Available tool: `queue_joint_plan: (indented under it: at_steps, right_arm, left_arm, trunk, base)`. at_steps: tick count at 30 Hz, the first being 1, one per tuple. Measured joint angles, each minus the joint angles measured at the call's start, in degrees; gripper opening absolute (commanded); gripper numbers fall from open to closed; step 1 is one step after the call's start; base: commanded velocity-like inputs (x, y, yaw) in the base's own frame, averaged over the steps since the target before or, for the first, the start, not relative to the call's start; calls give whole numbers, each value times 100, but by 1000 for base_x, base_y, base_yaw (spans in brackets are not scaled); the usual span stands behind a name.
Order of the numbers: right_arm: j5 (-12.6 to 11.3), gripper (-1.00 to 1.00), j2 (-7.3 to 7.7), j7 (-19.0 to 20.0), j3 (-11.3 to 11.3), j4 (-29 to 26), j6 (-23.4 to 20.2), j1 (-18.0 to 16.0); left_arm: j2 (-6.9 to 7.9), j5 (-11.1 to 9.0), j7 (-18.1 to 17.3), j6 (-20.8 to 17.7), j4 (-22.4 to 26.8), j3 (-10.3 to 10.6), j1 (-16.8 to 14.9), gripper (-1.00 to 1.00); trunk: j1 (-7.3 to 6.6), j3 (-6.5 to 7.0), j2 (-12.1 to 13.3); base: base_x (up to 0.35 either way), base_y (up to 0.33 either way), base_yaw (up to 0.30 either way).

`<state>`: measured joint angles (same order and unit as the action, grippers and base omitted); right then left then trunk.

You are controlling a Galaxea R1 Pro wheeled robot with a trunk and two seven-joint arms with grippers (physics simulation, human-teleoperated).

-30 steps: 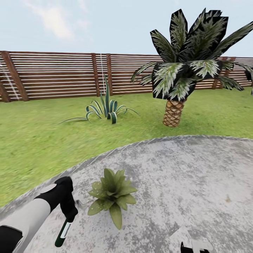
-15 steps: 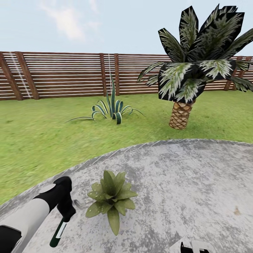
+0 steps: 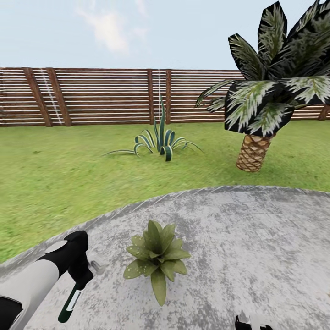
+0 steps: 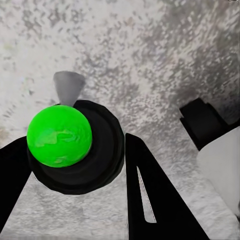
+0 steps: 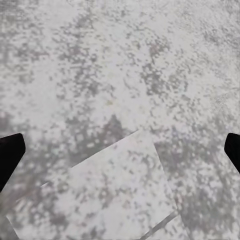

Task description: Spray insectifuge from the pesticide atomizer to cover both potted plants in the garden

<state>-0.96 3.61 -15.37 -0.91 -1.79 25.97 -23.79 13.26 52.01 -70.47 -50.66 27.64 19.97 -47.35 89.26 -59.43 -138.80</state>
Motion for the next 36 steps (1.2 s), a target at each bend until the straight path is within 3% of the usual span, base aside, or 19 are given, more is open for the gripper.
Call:
queue_joint_plan:
  at_steps: [13,25,36]
  right_arm:
    - [0,100,9,-2,1,0,2,0]
    - [4,100,0,-10,1,1,2,-1]
    - [1,100,-4,-11,1,0,2,0]
  left_arm:
    - [-51,-14,4,-33,74,-5,-8,-100]
    - [-161,-14,-6,-27,105,-5,-12,-100]
    - [-162,-13,-41,-49,501,-4,-16,-100]
  trunk:
    - [2,-4,0]
    - [-1,-4,0]
    - [1,-4,0]
  base:
    - [-34,-242,40]
    - [-28,-252,266]
    - [-1,-273,229]
